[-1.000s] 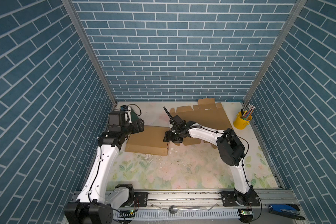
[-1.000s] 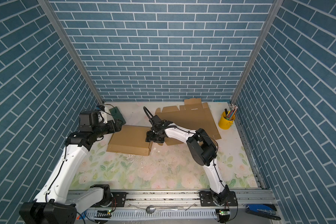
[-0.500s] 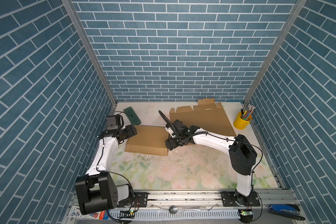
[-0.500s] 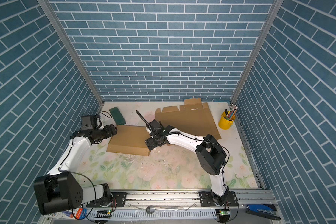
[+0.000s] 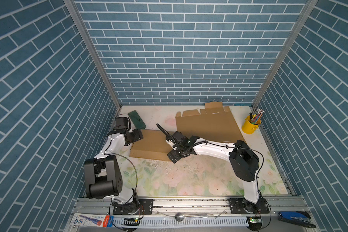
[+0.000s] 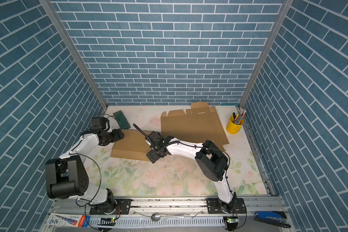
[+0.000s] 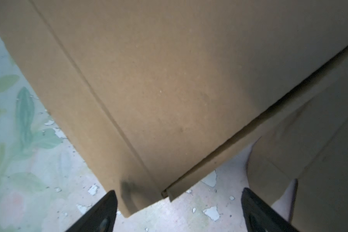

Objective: Fold the paper box
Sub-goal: 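Press the box flat with the left gripper while the right grips its far edge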

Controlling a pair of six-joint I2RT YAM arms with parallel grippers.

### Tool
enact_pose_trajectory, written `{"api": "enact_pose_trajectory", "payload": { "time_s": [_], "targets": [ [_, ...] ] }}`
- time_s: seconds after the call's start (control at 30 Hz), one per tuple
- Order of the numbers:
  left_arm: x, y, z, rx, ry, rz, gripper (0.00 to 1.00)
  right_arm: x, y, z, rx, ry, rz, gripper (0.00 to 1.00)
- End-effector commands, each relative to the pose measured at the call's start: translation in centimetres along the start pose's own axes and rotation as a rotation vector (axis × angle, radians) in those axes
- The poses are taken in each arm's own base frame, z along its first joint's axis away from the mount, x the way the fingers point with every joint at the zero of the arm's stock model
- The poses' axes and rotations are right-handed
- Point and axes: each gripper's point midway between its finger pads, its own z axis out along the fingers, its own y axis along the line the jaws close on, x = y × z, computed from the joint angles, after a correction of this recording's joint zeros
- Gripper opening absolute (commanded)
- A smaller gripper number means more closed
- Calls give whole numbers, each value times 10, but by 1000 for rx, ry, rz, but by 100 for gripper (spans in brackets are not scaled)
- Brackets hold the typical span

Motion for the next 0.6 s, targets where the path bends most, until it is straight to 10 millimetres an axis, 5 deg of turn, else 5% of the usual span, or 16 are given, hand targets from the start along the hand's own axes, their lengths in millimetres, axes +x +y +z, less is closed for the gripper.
{"api": "enact_pose_trajectory", "payload": {
  "time_s": [0.0, 0.57],
  "targets": [
    [-6, -2, 5, 14, 1, 25, 85, -1, -5, 13, 47, -3, -54, 95],
    [19, 2, 32, 34, 124, 44, 70, -4, -8, 40, 101, -23, -211, 72]
  ]
}}
